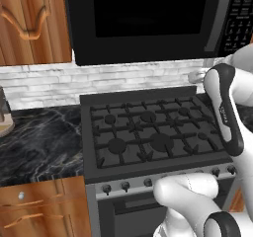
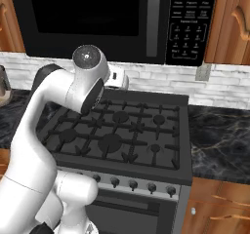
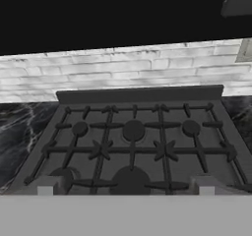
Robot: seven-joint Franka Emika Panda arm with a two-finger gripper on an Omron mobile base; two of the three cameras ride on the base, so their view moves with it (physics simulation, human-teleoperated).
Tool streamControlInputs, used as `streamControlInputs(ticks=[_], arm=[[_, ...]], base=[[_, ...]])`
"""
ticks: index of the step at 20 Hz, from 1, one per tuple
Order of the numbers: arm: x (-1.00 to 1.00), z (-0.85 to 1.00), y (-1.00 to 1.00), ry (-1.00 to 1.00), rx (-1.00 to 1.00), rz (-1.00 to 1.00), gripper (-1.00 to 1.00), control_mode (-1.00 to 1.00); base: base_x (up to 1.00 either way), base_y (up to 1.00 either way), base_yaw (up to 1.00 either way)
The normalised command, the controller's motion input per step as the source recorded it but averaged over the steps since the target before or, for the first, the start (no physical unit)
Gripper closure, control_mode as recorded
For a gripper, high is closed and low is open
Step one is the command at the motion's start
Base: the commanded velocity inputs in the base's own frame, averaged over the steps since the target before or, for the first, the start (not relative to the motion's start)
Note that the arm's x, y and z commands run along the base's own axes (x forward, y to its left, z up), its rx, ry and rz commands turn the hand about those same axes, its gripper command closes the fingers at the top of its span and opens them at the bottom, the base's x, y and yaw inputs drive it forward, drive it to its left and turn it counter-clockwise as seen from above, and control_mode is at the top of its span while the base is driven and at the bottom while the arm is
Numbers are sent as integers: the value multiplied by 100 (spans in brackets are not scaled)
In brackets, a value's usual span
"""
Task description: Open the microwave door.
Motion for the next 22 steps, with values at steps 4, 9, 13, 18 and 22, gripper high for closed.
streamControlInputs(ticks=[4,9,13,18,22], arm=[[0,37,-65,-9,0,-10,-100,-100],[0,41,-70,-9,0,-14,-100,-100],[0,35,-54,-14,0,-7,-100,-100],[9,53,-27,-16,1,0,-100,-100],[14,38,-3,-13,3,0,-100,-100]], base=[[0,0,0],[0,0,0],[0,0,0],[0,0,0],[0,0,0]])
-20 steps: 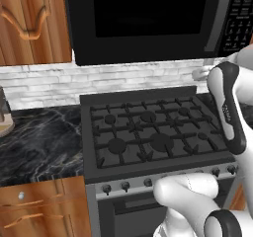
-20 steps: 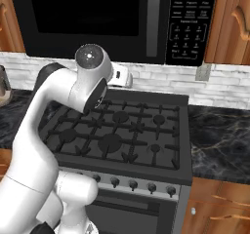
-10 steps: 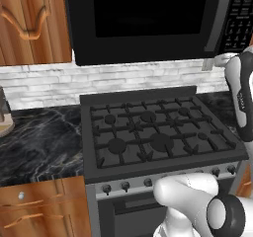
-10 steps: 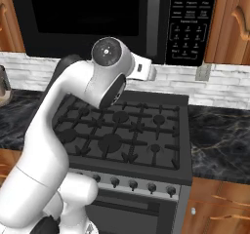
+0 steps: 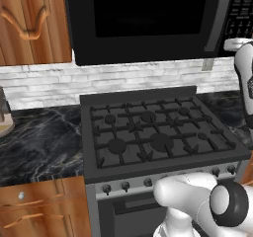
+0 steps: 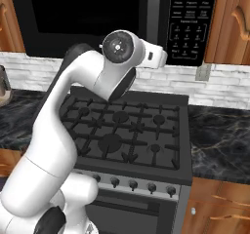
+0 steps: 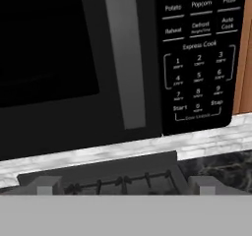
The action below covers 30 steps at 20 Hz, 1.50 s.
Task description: Open the microwave door.
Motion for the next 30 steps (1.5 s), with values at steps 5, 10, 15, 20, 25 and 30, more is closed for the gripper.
streamControlInputs(ticks=[5,10,15,20,25,30], arm=[[51,8,0,5,1,0,-100,-100],[76,0,-3,6,3,0,-100,-100],[66,0,-25,0,5,8,-100,-100],[63,-2,-28,-3,4,13,-100,-100],[61,-23,-2,-13,0,12,-100,-100],[65,-32,0,-17,0,8,-100,-100]], base=[[0,0,0],[0,0,0],[0,0,0],[0,0,0],[0,0,0],[0,0,0]])
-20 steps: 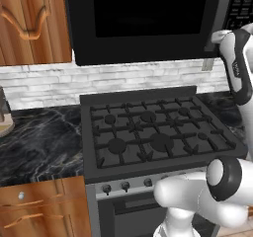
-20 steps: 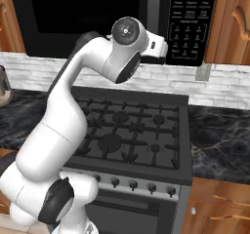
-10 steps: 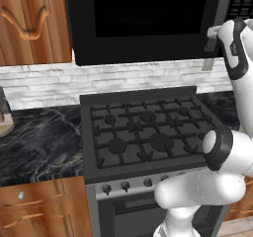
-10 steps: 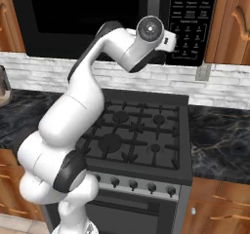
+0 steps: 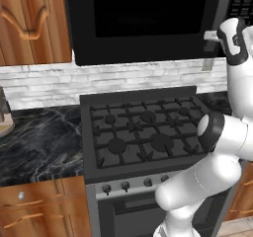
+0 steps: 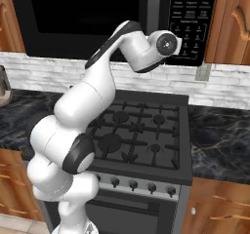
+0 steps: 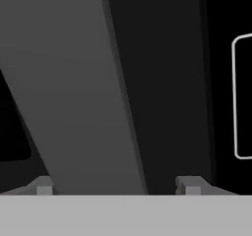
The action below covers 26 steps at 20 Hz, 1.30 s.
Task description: Open the microwave door.
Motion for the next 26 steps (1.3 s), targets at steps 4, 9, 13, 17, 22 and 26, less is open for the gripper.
streamControlInputs(ticks=[4,9,13,17,22,26], arm=[[68,-19,0,-4,0,4,100,-100],[39,-11,10,-1,0,0,100,-100],[-98,22,-54,-19,1,4,100,-100],[-100,30,-83,-13,4,8,100,-100],[-100,32,-66,-1,1,14,100,-100],[-100,42,-62,0,0,14,100,-100]], base=[[0,0,0],[0,0,0],[0,0,0],[0,0,0],[0,0,0],[0,0,0]])
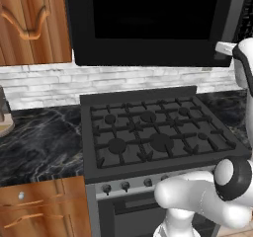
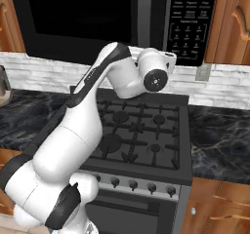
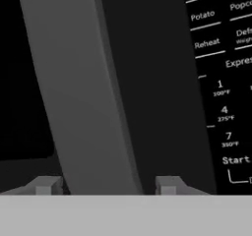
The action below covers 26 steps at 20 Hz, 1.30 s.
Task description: Open the microwave door.
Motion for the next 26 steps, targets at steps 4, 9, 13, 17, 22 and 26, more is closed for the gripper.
streamControlInputs(ticks=[4,9,13,17,22,26], arm=[[-100,34,-64,0,0,10,100,-100],[-100,23,-59,0,0,7,-100,-100],[-100,35,-51,-1,0,4,-100,-100],[-47,24,-30,-20,-2,5,-100,-100],[0,-9,-10,-66,-32,22,-100,-100],[16,-20,-27,-58,-46,27,-100,-100]], base=[[0,0,0],[0,0,0],[0,0,0],[0,0,0],[0,0,0],[0,0,0]])
